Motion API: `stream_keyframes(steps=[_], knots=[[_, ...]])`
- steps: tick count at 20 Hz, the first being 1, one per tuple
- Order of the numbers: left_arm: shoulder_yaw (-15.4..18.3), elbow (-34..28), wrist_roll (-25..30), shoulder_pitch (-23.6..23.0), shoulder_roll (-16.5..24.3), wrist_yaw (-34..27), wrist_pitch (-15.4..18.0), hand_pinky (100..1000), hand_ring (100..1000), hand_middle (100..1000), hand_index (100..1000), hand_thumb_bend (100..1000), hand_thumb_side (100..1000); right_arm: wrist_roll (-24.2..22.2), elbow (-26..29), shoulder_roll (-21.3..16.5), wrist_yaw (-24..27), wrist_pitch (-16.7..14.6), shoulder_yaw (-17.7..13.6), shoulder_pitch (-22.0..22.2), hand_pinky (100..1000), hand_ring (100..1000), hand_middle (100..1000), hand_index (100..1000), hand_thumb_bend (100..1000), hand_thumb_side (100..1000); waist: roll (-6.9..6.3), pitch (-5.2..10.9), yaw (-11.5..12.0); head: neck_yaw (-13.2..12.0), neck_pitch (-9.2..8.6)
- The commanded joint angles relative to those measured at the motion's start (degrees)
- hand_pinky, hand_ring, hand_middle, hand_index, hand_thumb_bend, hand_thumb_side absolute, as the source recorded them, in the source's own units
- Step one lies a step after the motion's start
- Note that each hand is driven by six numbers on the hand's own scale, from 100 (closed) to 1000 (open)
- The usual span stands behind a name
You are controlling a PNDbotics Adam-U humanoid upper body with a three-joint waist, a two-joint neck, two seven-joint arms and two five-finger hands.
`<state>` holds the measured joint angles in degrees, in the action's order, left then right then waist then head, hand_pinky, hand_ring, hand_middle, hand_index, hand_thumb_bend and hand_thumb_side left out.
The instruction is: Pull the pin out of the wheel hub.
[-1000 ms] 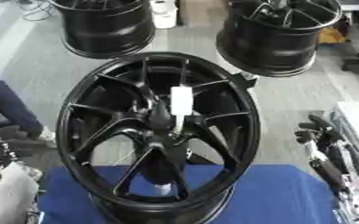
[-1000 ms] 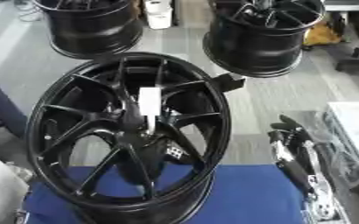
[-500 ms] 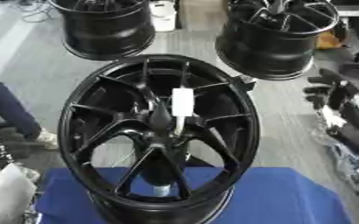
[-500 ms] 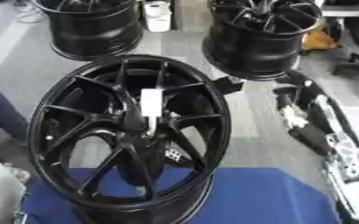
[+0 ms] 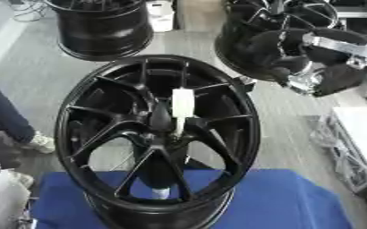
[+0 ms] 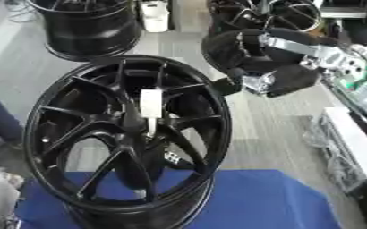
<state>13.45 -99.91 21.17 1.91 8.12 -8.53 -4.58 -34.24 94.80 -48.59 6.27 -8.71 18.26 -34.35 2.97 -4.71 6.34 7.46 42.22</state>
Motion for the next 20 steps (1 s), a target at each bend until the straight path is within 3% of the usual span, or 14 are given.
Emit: stream_keyframes(steps=[1,5,9,14,20], knots=[[-0.14,-0.67,0.29,0.16,1.35,-0.03,0.09,655,659,637,743,572,707,-2.04,-1.85,-0.83,-1.38,-0.12,0.58,-1.66,806,838,887,973,100,620,-0.15,0.87,-0.01,0.31,0.13],[-1.13,-0.41,1.24,0.09,1.4,-0.02,-0.1,655,657,637,743,571,707,-4.91,-3.98,3.44,-4.22,1.84,5.05,-6.23,811,841,891,974,100,745,-0.11,1.52,1.79,2.6,0.67],[-0.94,-0.35,1.14,0.04,1.25,-0.1,-0.03,655,657,637,743,571,707,-8.66,-9.74,9.51,-7.97,2.62,9.06,-12.31,813,842,894,977,100,747,-0.38,1.49,1.91,2.93,0.73],[-0.63,-0.33,0.8,0.16,1.11,-0.14,-0.02,655,656,636,743,572,707,-13.0,-17.28,16.45,-12.84,0.97,9.53,-18.95,816,844,897,978,100,723,-0.5,1.29,1.61,2.78,0.64],[-0.6,-0.25,0.71,0.15,1.14,-0.15,-0.05,655,656,636,743,572,707,-14.7,-19.17,19.08,-18.76,-2.89,9.64,-19.93,823,848,903,982,100,727,-0.46,1.33,1.71,2.9,0.59]])
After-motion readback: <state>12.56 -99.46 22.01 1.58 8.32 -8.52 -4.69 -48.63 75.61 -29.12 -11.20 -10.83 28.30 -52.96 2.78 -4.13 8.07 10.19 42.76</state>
